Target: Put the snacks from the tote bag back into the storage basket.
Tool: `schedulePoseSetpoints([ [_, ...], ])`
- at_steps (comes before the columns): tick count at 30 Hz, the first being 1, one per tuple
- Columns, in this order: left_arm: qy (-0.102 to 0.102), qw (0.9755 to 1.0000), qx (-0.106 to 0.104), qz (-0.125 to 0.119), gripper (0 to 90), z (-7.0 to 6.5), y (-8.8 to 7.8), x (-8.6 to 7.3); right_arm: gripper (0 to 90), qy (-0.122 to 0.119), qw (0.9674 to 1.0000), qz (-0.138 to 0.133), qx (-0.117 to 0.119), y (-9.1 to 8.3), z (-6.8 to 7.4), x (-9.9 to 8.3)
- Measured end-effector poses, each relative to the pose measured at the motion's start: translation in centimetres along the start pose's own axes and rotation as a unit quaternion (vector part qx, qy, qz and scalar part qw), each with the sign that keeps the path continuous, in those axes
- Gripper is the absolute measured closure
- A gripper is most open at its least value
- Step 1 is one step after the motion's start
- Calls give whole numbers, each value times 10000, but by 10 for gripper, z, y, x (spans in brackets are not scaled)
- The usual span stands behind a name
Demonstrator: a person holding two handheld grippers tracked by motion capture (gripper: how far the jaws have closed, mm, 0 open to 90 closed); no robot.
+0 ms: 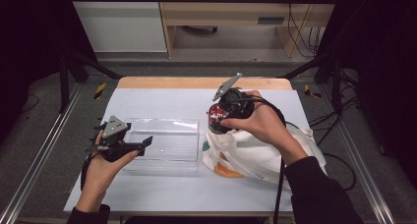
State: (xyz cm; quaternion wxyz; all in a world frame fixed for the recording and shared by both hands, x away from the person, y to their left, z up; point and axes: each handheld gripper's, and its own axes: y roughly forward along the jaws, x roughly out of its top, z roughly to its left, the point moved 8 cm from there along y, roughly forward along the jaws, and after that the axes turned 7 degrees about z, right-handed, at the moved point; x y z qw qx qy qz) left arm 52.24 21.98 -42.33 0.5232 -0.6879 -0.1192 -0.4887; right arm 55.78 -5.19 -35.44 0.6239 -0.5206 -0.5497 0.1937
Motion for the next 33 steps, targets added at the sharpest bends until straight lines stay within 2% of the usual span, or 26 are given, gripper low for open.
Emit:
schedulePoseSetpoints([
  [5,-108,9999,-22,-51,96,6,-2,-3,244,12,10000,-38,-4,6,2,9],
  [12,-70,10000,-7,-15,96,11,-1,-6,244,-61,9999,-84,-32,7,8,19],
  [18,54,9999,150,-57,96,11,-3,-1,244,-77,9998,-131,-85,9,14,21],
  [28,-68,9992,355,-151,97,27,-11,-2,244,-147,9998,44,-120,27,21,24],
  [33,-143,9990,390,-150,97,33,-12,-5,244,-182,9998,-24,-65,32,24,31],
])
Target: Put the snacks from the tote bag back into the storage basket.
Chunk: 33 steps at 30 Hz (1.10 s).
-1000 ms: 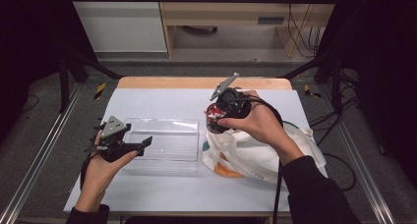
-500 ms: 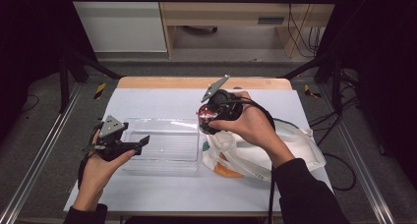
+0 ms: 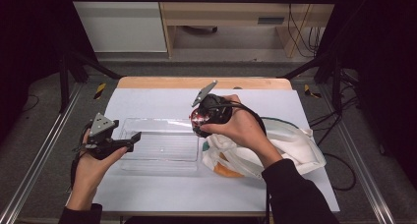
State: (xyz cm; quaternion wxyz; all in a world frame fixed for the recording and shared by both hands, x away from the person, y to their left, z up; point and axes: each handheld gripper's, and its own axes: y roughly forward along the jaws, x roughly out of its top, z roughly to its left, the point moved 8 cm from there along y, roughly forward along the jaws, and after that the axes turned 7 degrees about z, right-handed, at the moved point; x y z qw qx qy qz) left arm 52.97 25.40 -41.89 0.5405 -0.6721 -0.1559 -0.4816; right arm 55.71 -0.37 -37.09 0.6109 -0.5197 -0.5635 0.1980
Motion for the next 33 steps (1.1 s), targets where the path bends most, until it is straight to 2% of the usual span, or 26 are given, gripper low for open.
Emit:
schedulePoseSetpoints([
  [4,-32,10000,-43,36,97,0,1,-4,244,-51,10000,-21,33,5,2,5],
  [10,-86,9999,-15,72,97,5,2,-7,244,-2,10000,-58,28,7,3,9],
  [19,-21,10000,-10,66,97,4,0,-5,244,-19,9999,-138,33,11,5,14],
  [26,-30,10000,20,62,96,6,-1,-5,244,-50,9999,-92,85,16,7,15],
  [33,-21,10000,22,59,97,6,-1,-5,245,11,9998,-134,112,20,7,19],
])
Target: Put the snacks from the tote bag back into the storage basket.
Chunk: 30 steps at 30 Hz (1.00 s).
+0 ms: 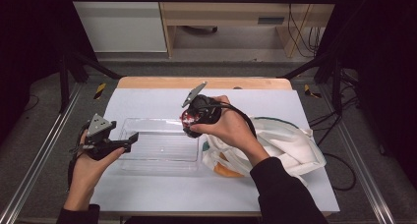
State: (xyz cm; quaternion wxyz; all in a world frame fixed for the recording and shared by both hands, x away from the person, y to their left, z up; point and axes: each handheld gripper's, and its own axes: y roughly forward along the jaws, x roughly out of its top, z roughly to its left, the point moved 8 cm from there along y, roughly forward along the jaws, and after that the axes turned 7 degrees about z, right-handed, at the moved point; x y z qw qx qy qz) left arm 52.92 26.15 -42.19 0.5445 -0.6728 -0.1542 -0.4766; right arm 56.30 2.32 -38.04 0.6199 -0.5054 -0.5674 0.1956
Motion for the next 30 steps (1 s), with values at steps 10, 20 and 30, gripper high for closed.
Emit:
schedulePoseSetpoints([
  [10,-12,10000,26,-5,97,2,-1,0,246,13,10000,25,69,10,3,7],
  [20,0,10000,37,30,97,4,-2,-1,246,0,9999,22,137,19,7,9],
  [30,-25,10000,56,30,98,6,-2,-2,246,32,9999,29,166,26,9,9],
])
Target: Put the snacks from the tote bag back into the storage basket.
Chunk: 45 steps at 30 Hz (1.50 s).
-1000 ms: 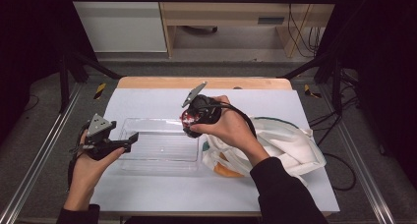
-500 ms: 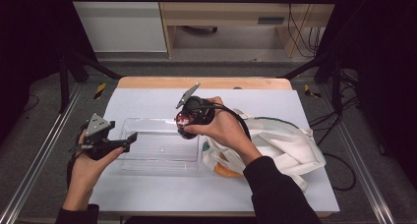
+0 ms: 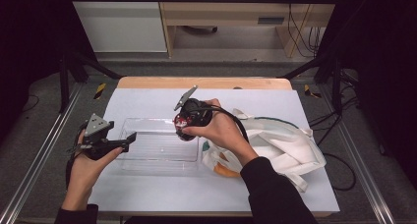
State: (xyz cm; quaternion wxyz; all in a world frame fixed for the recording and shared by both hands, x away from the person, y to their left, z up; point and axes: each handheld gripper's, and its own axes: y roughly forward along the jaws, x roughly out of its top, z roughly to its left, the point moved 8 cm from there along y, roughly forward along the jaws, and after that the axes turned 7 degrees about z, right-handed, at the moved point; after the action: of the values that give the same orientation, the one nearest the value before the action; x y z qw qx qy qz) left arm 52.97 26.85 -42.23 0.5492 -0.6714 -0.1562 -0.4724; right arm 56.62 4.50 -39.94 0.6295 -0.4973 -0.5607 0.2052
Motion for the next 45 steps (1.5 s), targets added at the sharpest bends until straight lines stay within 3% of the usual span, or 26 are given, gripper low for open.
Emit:
schedulePoseSetpoints([
  [45,62,9999,-26,80,98,-2,2,-2,245,115,9996,197,145,34,3,-15],
])
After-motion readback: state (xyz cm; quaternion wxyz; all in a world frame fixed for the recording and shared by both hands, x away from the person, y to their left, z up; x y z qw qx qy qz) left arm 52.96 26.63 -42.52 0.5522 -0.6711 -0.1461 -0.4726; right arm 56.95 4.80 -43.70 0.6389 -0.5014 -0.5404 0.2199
